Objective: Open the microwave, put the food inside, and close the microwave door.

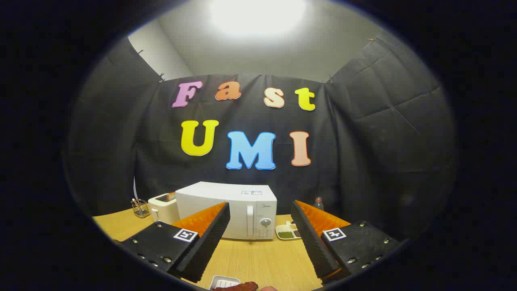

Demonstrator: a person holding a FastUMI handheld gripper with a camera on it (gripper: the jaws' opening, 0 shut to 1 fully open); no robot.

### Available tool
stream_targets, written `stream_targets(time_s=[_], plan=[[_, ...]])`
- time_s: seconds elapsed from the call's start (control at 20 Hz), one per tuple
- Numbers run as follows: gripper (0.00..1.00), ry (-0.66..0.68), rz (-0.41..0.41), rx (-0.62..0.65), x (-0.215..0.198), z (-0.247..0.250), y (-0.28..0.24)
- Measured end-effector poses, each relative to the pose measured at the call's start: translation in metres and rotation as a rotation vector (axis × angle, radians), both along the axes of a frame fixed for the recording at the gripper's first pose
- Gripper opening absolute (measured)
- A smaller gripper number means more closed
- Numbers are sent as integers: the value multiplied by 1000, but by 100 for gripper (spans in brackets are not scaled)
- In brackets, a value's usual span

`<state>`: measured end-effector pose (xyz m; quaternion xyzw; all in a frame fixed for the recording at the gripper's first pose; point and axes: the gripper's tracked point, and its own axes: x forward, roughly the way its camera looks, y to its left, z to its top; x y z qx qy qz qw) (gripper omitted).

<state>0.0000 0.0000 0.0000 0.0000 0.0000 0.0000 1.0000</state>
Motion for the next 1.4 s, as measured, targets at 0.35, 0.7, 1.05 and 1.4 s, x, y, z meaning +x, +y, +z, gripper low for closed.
stream_targets(time_s=[0.35,0.7,1.05,1.4], plan=[[97,2,13,-1,2,-1,8],[97,-3,35,-4,4,-2,18],[97,12,49,-7,14,-11,22],[97,24,82,-7,62,-17,31]])
